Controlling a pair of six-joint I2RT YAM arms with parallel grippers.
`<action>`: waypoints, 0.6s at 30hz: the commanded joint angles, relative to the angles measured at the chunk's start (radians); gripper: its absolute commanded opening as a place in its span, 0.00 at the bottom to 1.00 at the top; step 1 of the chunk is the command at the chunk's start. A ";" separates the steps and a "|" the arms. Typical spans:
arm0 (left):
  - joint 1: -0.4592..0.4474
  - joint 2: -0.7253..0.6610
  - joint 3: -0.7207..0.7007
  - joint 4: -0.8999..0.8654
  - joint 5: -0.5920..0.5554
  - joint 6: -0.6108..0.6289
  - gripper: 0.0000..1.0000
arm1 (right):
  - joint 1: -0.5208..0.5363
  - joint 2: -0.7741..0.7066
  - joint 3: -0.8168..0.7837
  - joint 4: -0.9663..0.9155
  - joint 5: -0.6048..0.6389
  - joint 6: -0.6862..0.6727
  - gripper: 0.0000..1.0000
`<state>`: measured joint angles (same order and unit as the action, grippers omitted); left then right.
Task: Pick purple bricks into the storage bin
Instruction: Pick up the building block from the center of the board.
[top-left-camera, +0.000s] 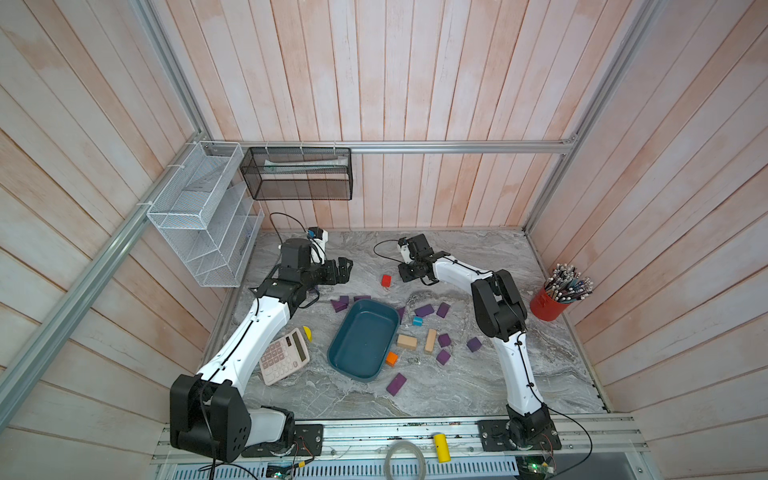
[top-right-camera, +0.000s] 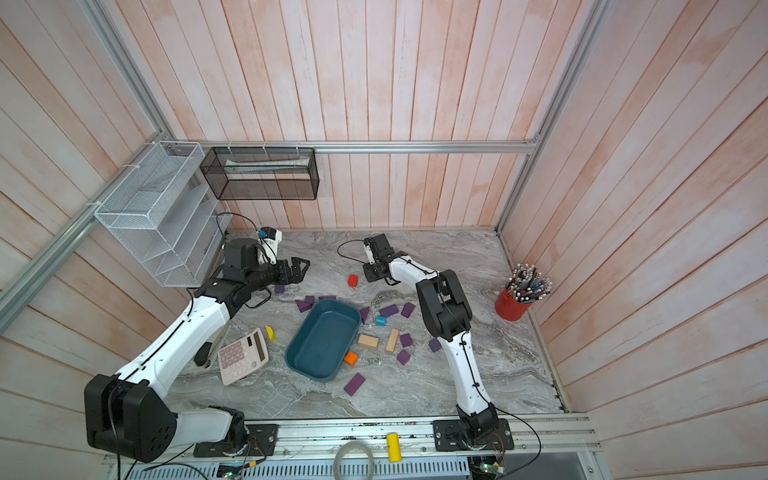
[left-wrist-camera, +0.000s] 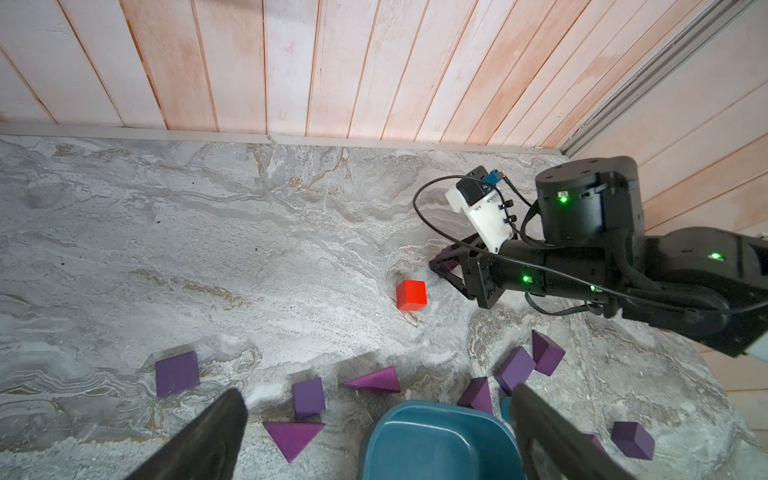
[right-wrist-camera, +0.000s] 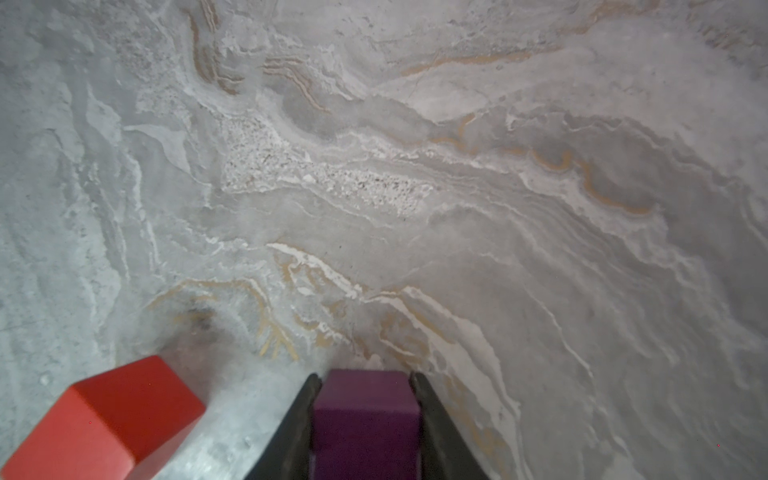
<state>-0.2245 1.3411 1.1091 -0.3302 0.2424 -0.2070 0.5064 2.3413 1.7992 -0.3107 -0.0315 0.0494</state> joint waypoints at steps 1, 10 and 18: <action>0.002 0.018 0.033 -0.020 0.022 -0.001 1.00 | 0.005 0.008 0.024 -0.010 0.023 -0.010 0.30; 0.016 0.066 0.068 -0.063 -0.003 -0.010 1.00 | 0.019 -0.175 -0.075 0.051 0.042 -0.015 0.23; 0.077 0.096 0.081 -0.074 -0.001 -0.039 1.00 | 0.069 -0.437 -0.294 0.145 0.074 -0.018 0.23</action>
<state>-0.1669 1.4246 1.1610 -0.3847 0.2497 -0.2276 0.5495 1.9625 1.5566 -0.2161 0.0181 0.0475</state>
